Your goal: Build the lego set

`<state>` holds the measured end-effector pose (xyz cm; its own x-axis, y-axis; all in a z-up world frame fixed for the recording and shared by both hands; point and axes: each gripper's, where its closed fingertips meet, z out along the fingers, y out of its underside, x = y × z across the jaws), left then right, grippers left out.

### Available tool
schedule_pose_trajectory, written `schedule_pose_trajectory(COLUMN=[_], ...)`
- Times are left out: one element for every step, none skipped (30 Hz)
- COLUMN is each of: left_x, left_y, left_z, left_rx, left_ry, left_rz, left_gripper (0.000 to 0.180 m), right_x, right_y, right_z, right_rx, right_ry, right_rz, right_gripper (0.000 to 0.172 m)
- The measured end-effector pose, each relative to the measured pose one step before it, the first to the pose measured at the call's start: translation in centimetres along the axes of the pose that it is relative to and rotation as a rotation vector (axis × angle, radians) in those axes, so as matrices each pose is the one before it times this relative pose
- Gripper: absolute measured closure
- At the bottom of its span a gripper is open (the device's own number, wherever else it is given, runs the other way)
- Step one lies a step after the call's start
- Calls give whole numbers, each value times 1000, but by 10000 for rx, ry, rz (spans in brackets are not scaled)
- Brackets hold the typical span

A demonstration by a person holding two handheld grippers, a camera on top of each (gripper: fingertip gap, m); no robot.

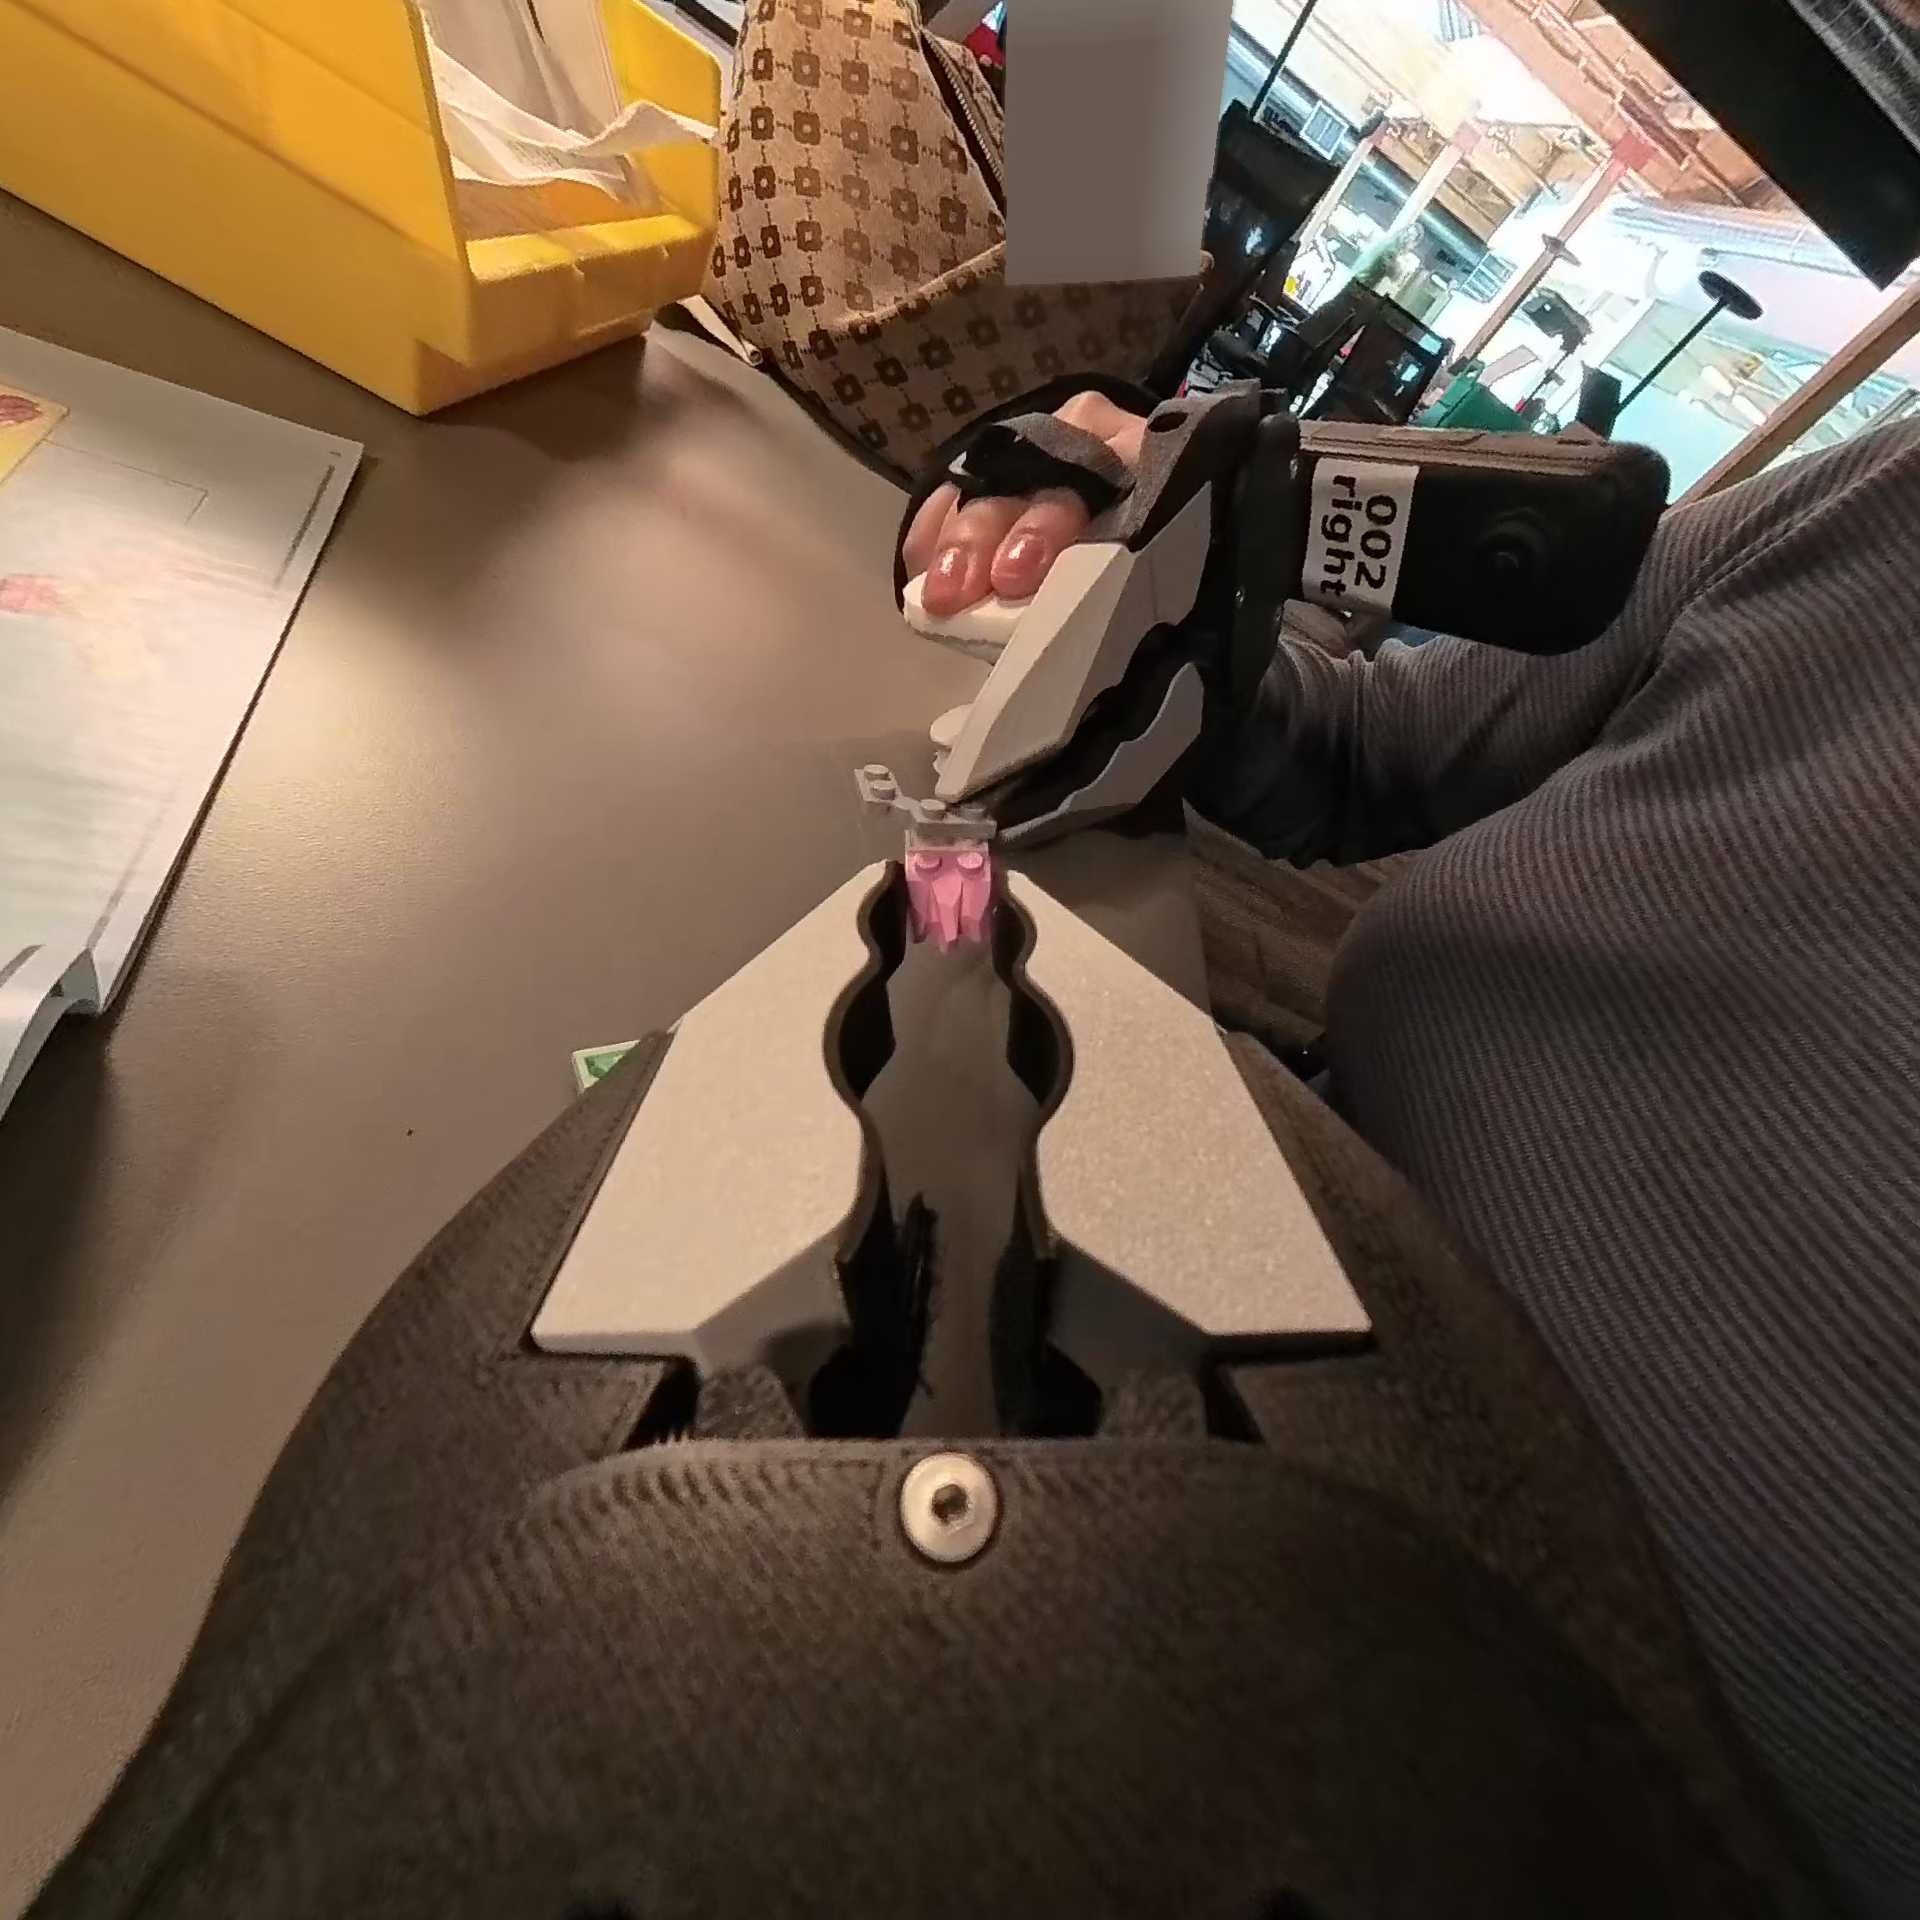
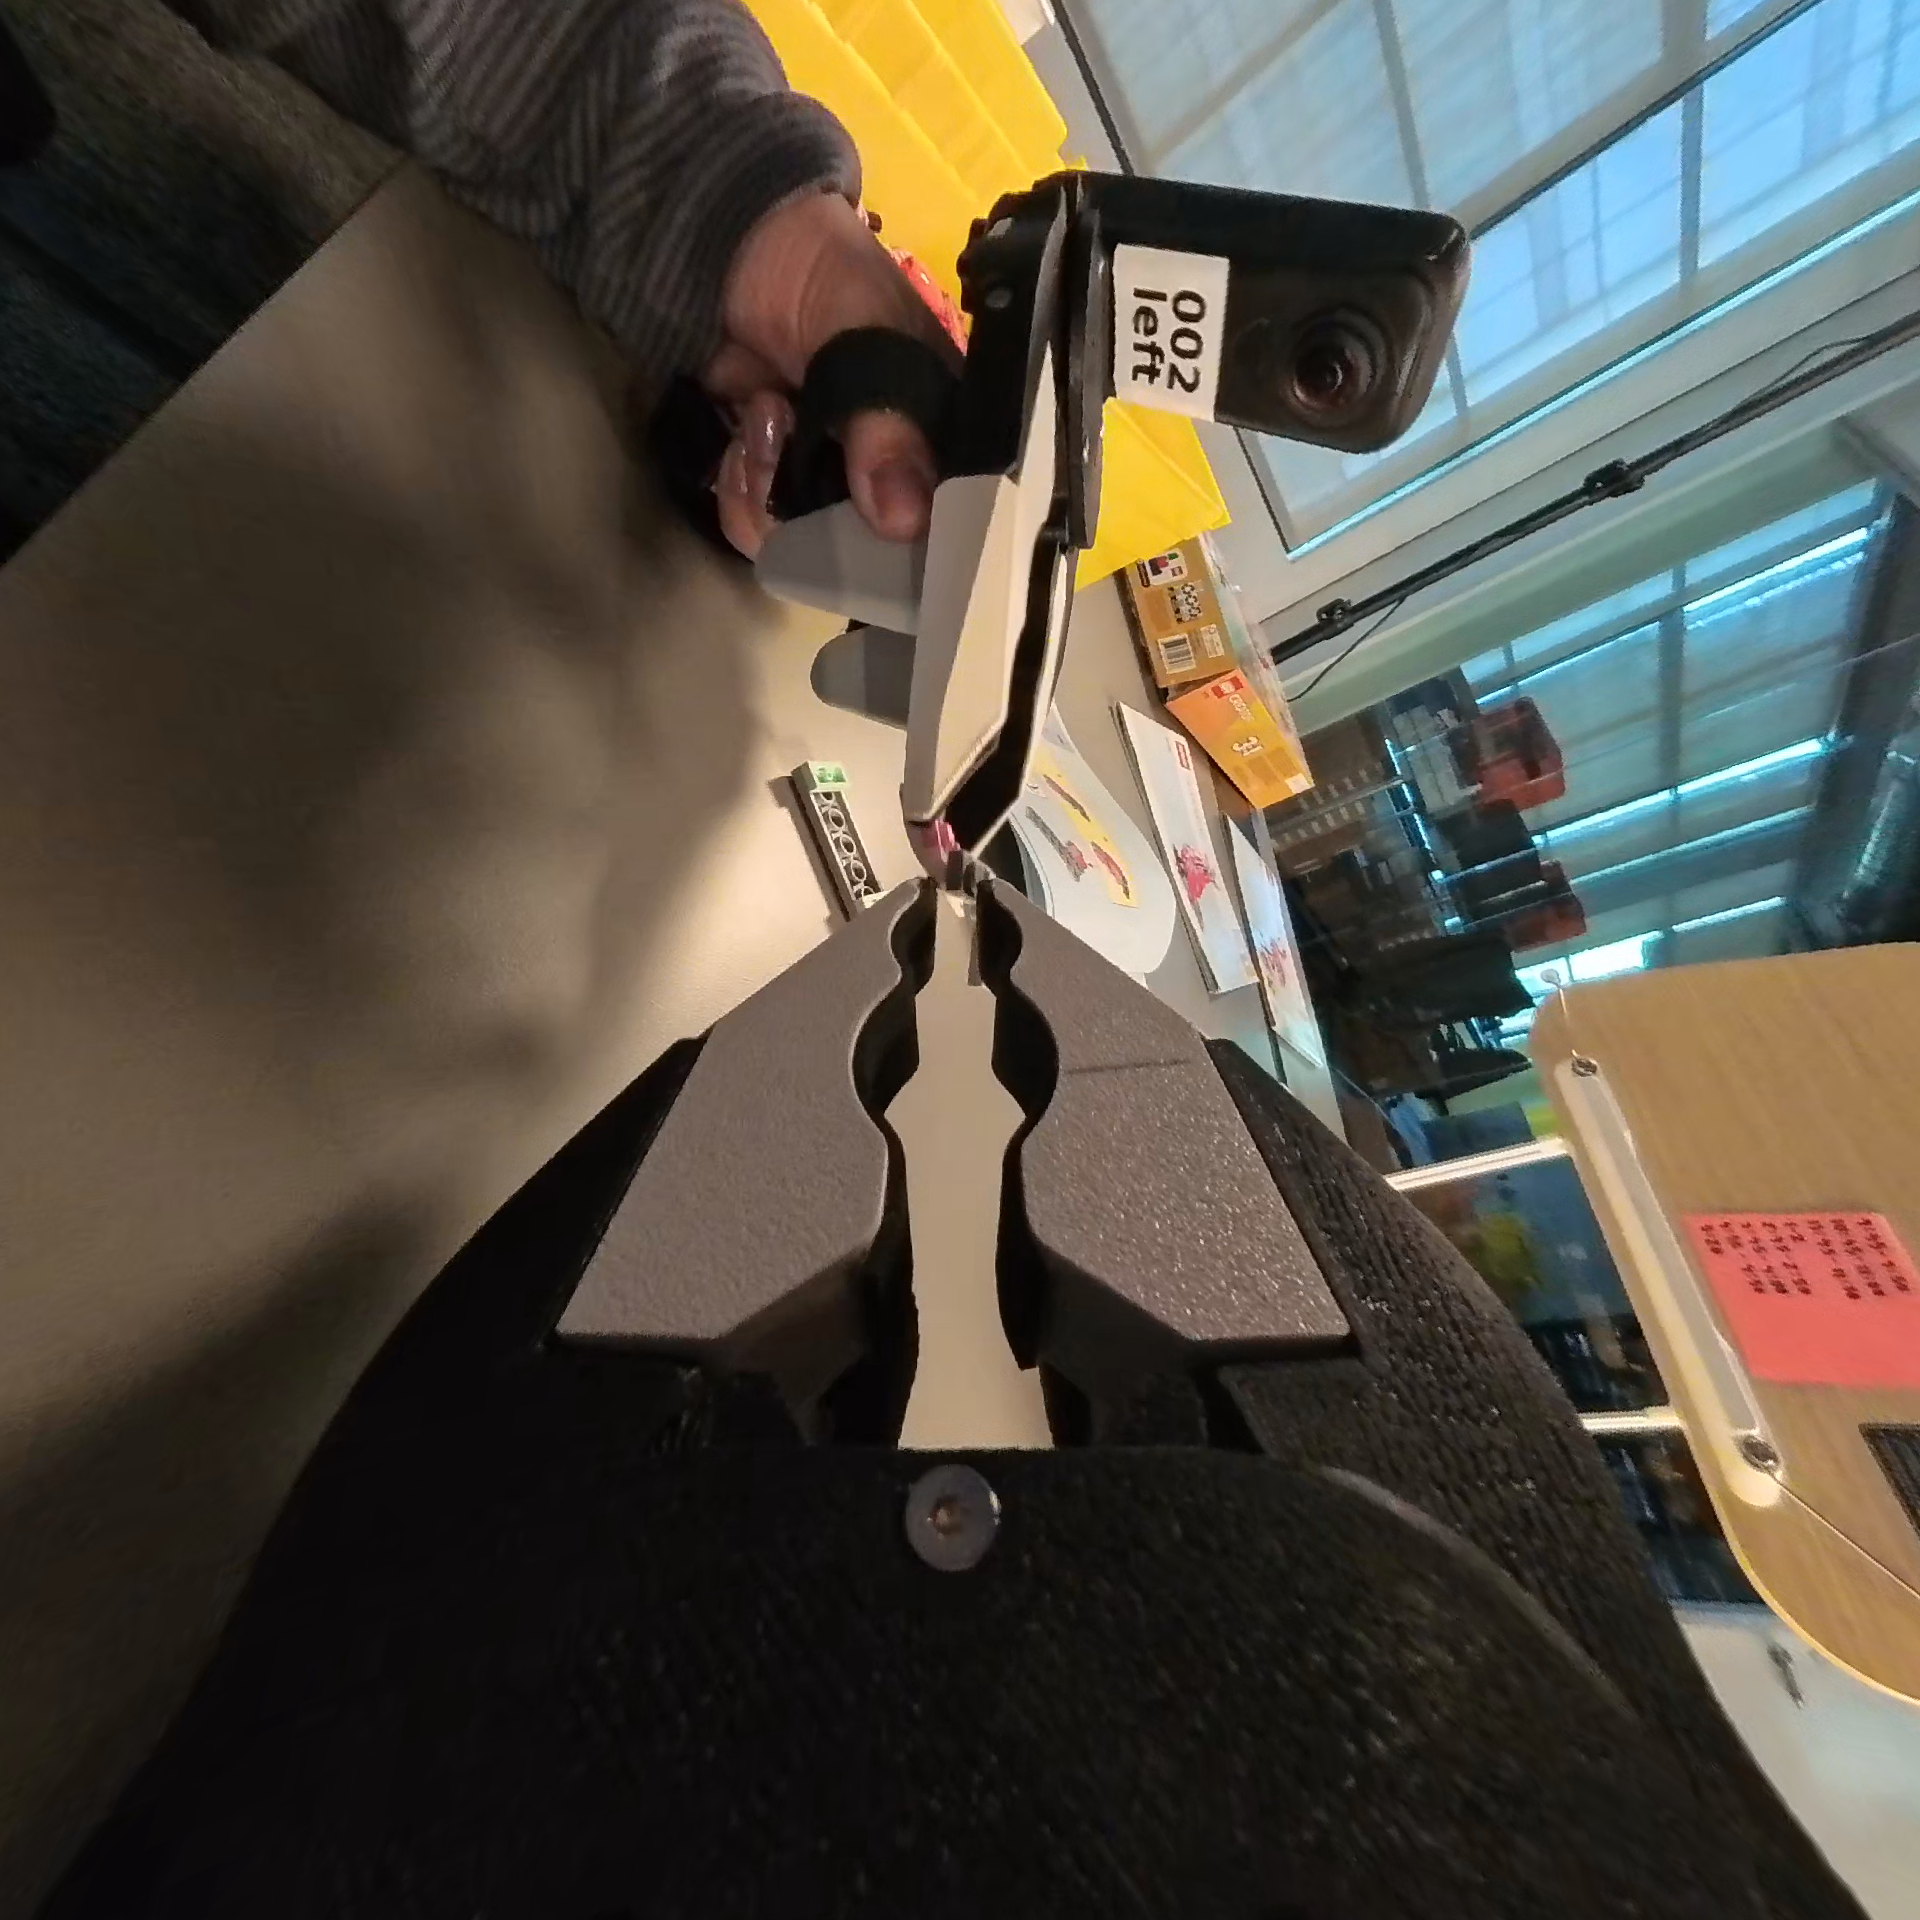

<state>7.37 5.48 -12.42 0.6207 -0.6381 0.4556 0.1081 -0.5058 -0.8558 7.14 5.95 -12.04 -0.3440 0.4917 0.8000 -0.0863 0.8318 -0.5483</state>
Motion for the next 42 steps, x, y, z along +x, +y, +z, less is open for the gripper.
schedule_pose_trajectory(left_x=[-51, -66, -88, -109, -119, -118, -105, -102, -84, -87, -67, -96, -140, -148, -159, -126, -122, -156, -166, -128, -89, -75, -87, -87, -92, -95, -102, -103, -72, -102, -131, -130, -120, -115, -132, -129, -104, -93, -84, -56, -56, -33], left_y=[14, 1, -1, -5, -17, -8, -33, -22, 10, -9, -53, -14, 19, 53, 40, 10, -32, 16, 30, -13, -28, -10, 17, 29, 26, 46, 76, 93, 44, 2, -62, -28, 10, 23, 29, 40, 28, 21, 12, -7, -39, -37], left_z=[13, 13, 12, 19, 13, 7, -18, -20, -1, -2, -13, -3, 10, 37, 46, 18, 16, 24, 22, 14, -11, -15, 20, 29, 29, 41, 66, 65, 53, 36, -12, -8, 18, 19, 29, 23, 31, 29, 9, -7, -25, -35], left_rx=[-5, -2, 5, -1, 16, 15, 27, 28, -3, 8, 40, 13, -10, -38, -33, -15, 12, -12, -27, 7, 18, 8, -8, -27, -27, -38, -62, -68, -36, -14, 40, 21, -11, -17, -18, -32, -25, -13, -14, 12, 34, 28], left_ry=[-27, -43, -53, -69, -96, -89, -84, -82, -69, -73, -83, -97, -130, -151, -150, -130, -121, -149, -164, -140, -101, -88, -96, -116, -125, -106, -94, -90, -75, -80, -82, -74, -87, -122, -159, -167, -153, -122, -84, -49, -19, 11], left_rz=[-12, -16, -21, -17, -3, -6, -3, -3, 1, 11, 34, 44, 38, 40, 50, 59, 42, 37, 48, 60, 46, 28, 29, 56, 81, 47, 3, 9, 14, -6, -26, -45, -25, 26, 66, 77, 81, 53, 19, -7, -34, -50], left_gripper=[166, 166, 166, 166, 166, 166, 166, 166, 166, 166, 166, 166, 166, 166, 167, 167, 167, 167, 167, 167, 167, 167, 167, 167, 167, 167, 167, 167, 167, 167, 167, 167, 167, 167, 167, 167, 166, 166, 166, 166, 167, 166], right_x=[-35, -39, -18, -4, 17, 22, 29, 33, -4, 10, 63, 24, -16, -53, -32, -1, 32, -1, -21, 15, 40, 13, -7, -42, -30, -61, -113, -117, -34, 11, 64, 30, -22, -35, -40, -55, -36, -36, -69, -82, -68, -67], right_y=[45, 76, 84, 124, 146, 117, 96, 100, 75, 83, 64, 74, 105, 157, 140, 105, 90, 122, 127, 101, 53, 54, 70, 77, 94, 102, 102, 77, 64, 72, 53, 47, 51, 56, 64, 71, 48, 38, 26, -1, 3, -19], right_z=[32, 52, 67, 71, 61, 60, 79, 86, 76, 52, 70, 71, 99, 113, 114, 95, 93, 106, 131, 95, 77, 80, 63, 75, 68, 73, 79, 87, 56, 88, 113, 120, 109, 119, 127, 121, 105, 104, 102, 76, 57, 39], right_rx=[-30, -55, -82, -109, -131, -133, -123, -124, -122, -122, -117, -120, -132, -144, -144, -124, -109, -133, -151, -141, -124, -117, -125, -142, -141, -148, -142, -87, -48, -58, -70, -83, -103, -113, -112, -111, -101, -82, -52, -14, 4, 24], right_ry=[-2, 4, 39, 56, 63, 52, 70, 79, 65, 64, 81, 65, 51, 35, 41, 55, 75, 61, 57, 90, 95, 66, 31, 2, 6, -1, -35, -35, -10, 2, 64, 75, 77, 86, 86, 59, 50, 32, -18, -39, -49, -49], right_rz=[-36, -41, -81, -124, -123, -107, -96, -127, -153, -125, -98, -101, -108, -101, -80, -93, -99, -83, -119, -172, -169, -120, -99, -87, -103, -142, -142, -85, -12, 82, 71, -41, -147, -179, -150, -136, -116, -35, 43, 64, 78, 83], right_gripper=[167, 166, 166, 166, 166, 166, 166, 166, 166, 166, 166, 166, 166, 166, 166, 166, 166, 166, 166, 166, 166, 167, 167, 167, 168, 168, 168, 169, 168, 168, 168, 168, 167, 167, 167, 167, 167, 166, 165, 163, 161, 159])
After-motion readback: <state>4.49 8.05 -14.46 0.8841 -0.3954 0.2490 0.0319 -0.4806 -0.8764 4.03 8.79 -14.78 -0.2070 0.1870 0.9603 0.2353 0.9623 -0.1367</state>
